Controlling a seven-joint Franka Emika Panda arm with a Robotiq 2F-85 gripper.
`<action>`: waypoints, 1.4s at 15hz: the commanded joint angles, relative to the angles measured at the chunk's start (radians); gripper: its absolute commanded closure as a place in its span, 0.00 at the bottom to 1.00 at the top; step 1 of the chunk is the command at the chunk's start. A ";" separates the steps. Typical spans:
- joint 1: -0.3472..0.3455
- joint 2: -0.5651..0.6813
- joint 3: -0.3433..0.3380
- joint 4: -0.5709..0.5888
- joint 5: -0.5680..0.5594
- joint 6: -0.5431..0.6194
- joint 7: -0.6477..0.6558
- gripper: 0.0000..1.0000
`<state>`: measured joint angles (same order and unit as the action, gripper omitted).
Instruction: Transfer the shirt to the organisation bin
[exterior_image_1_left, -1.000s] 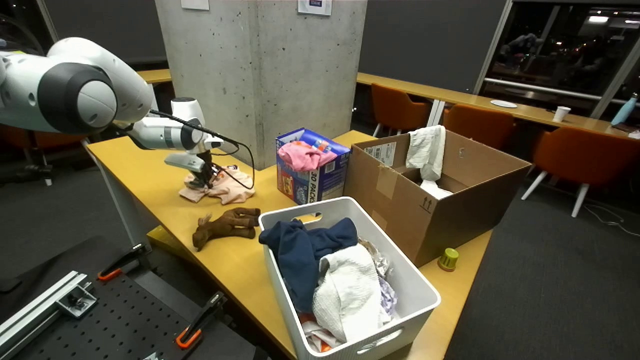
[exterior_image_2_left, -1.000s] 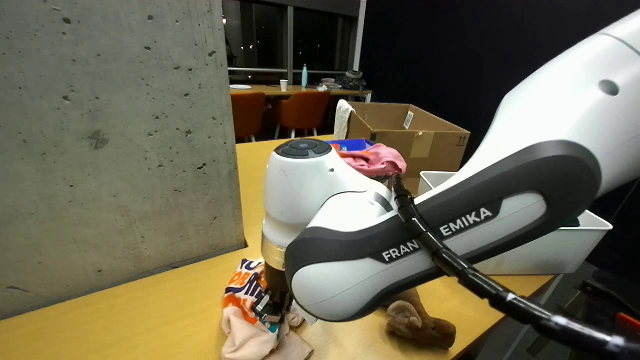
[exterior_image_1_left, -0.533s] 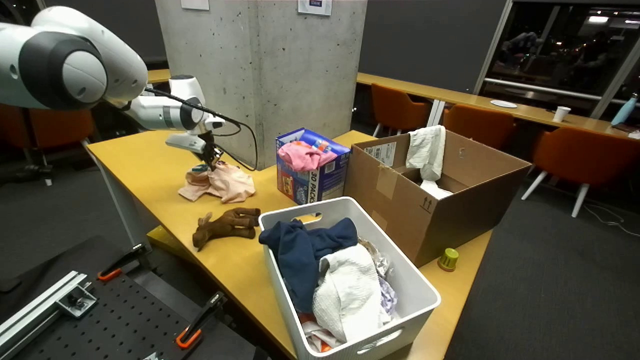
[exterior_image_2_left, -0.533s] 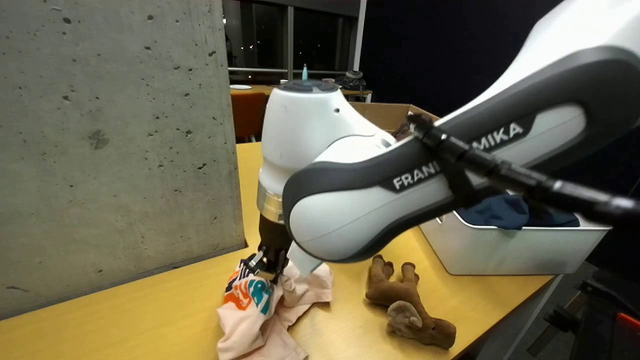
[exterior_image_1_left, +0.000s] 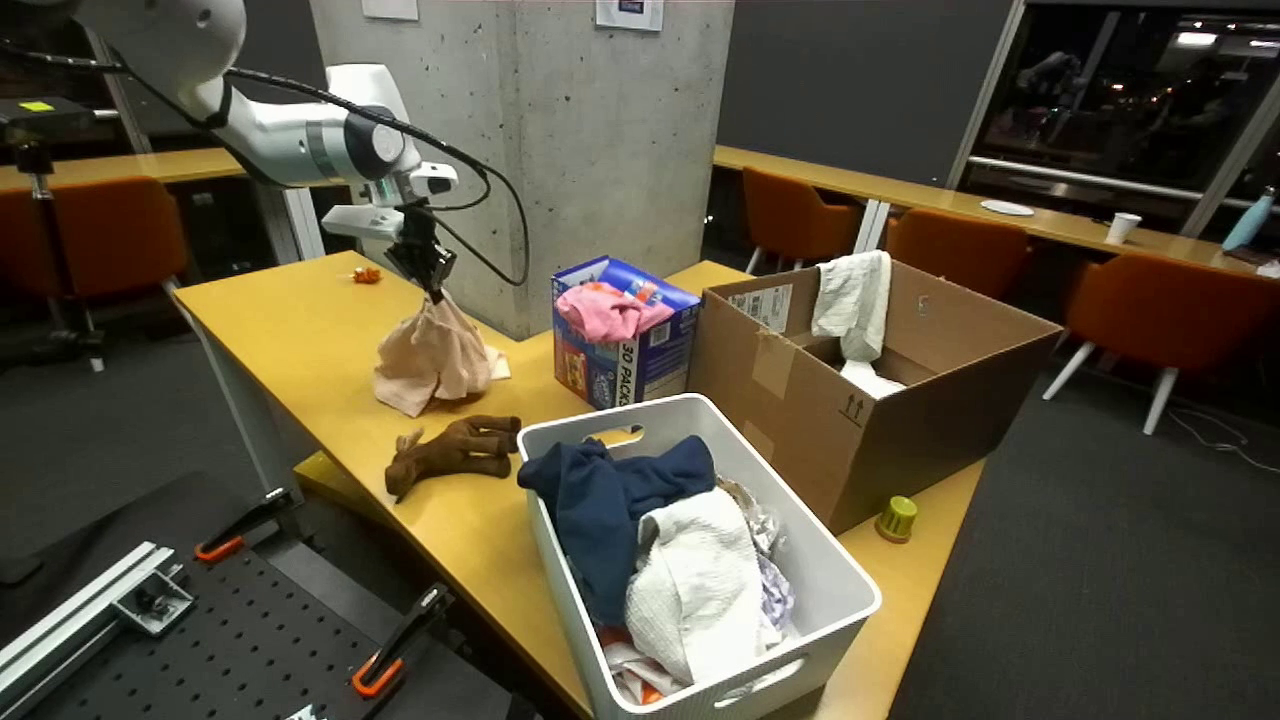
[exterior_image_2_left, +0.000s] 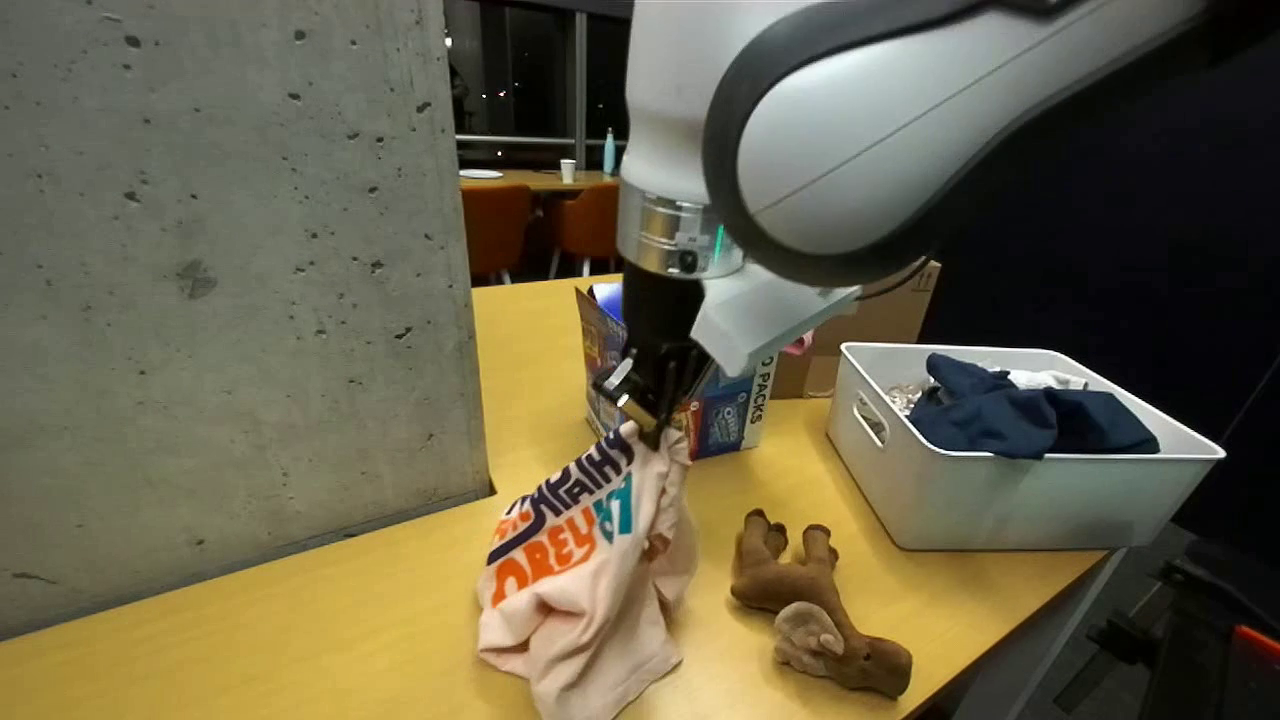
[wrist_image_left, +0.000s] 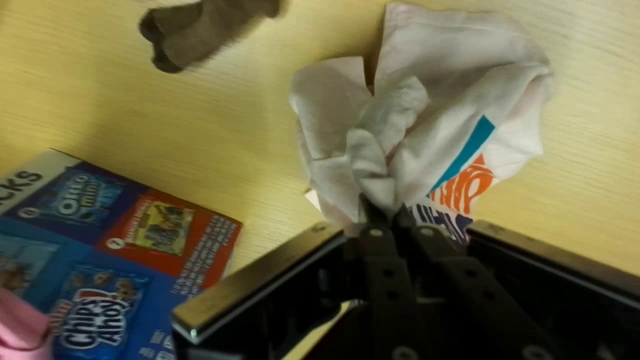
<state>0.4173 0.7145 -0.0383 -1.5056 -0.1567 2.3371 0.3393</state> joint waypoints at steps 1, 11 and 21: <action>0.000 -0.221 -0.030 -0.244 -0.081 -0.062 0.061 0.99; -0.158 -0.682 0.004 -0.749 -0.221 -0.211 0.135 0.99; -0.308 -0.799 0.058 -0.926 -0.177 -0.207 0.145 0.18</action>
<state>0.1366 -0.0476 -0.0216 -2.4073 -0.3522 2.1183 0.4627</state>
